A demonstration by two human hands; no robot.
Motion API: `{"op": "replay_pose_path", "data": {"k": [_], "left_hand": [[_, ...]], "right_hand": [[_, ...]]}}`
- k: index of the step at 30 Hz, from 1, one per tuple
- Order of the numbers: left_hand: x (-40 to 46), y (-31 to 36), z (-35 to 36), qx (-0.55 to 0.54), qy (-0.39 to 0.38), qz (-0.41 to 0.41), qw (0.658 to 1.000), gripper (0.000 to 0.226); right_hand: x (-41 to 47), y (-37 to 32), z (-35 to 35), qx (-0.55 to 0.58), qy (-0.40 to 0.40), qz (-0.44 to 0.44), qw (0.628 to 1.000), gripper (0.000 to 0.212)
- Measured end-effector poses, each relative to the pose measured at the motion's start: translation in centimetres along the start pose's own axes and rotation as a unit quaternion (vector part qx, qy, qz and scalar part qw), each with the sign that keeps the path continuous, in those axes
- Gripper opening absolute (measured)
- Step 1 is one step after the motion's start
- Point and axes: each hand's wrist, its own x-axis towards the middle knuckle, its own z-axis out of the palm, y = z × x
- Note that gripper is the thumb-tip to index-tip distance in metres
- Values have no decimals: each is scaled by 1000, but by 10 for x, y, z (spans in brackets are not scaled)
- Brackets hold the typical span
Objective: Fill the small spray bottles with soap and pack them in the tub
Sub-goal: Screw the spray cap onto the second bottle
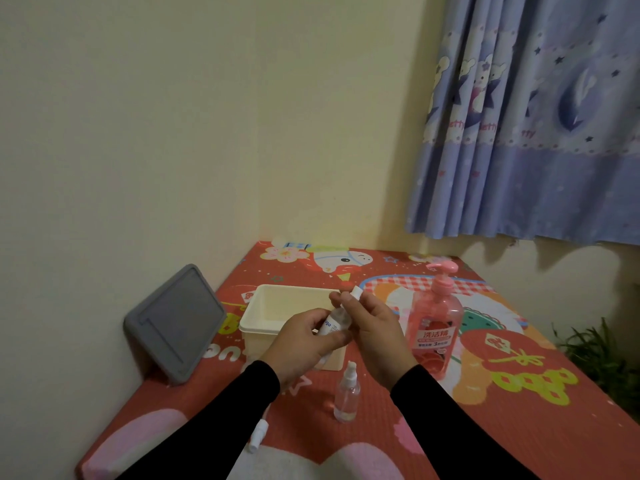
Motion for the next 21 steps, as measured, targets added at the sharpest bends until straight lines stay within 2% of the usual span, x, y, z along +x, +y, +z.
{"op": "replay_pose_path", "data": {"k": [5, 9, 13, 15, 18, 21], "left_hand": [[-1, 0, -1, -9, 3, -4, 1000, 18], [1, 0, -3, 35, 20, -2, 999, 14], [1, -1, -2, 59, 10, 10, 998, 14], [1, -1, -1, 63, 2, 11, 998, 16], [1, 1, 0, 64, -4, 16, 998, 16], [2, 1, -2, 51, -1, 14, 999, 13]], "right_hand": [[1, 1, -4, 48, -4, 22, 999, 22], [1, 4, -11, -33, 6, -8, 999, 21], [2, 6, -11, -83, 52, 4, 995, 47], [3, 4, -9, -72, 41, 18, 996, 43], [3, 0, -6, -72, 17, 1, 997, 25], [2, -5, -1, -7, 0, 9, 1000, 20]]}}
